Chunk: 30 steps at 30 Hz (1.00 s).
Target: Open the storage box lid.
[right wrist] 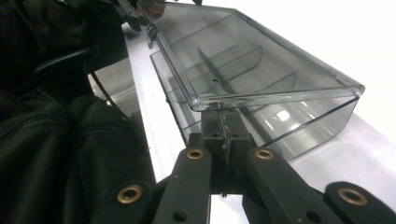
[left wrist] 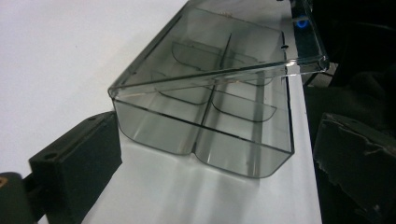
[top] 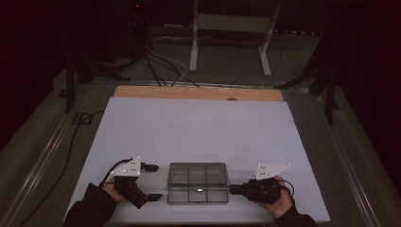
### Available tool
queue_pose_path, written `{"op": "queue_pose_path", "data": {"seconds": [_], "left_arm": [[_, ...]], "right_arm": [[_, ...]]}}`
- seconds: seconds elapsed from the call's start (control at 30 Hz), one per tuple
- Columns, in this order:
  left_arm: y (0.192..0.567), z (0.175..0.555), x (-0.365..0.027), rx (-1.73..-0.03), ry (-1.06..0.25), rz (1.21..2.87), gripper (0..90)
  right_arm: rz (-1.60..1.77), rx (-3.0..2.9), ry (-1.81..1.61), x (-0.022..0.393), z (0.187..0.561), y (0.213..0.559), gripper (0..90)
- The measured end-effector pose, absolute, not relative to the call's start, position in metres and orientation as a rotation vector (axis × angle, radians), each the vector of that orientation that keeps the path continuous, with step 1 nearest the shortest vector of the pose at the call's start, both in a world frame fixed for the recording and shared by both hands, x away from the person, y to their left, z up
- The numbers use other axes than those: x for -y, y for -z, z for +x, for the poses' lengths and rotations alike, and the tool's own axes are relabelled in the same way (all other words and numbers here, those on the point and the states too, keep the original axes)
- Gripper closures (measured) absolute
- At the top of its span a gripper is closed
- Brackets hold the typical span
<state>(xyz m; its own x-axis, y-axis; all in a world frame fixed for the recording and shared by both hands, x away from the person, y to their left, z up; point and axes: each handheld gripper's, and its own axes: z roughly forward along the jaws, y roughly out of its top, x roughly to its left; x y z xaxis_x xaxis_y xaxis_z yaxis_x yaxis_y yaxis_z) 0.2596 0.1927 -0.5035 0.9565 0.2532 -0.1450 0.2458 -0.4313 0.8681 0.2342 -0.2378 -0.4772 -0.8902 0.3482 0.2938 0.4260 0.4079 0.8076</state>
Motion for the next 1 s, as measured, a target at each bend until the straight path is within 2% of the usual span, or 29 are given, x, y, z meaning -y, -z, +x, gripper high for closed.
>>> {"op": "queue_pose_path", "data": {"seconds": [0.4, 1.0], "left_arm": [[0.494, 0.264, -0.189, -0.350, 0.014, 2.023, 3.5], [0.490, 0.271, -0.177, -0.326, -0.068, 2.080, 3.5]], "right_arm": [[-0.736, 2.549, 1.554, 0.238, 0.239, 0.470, 89.7], [-0.758, 2.539, 1.587, 0.235, 0.245, 0.464, 89.6]]}}
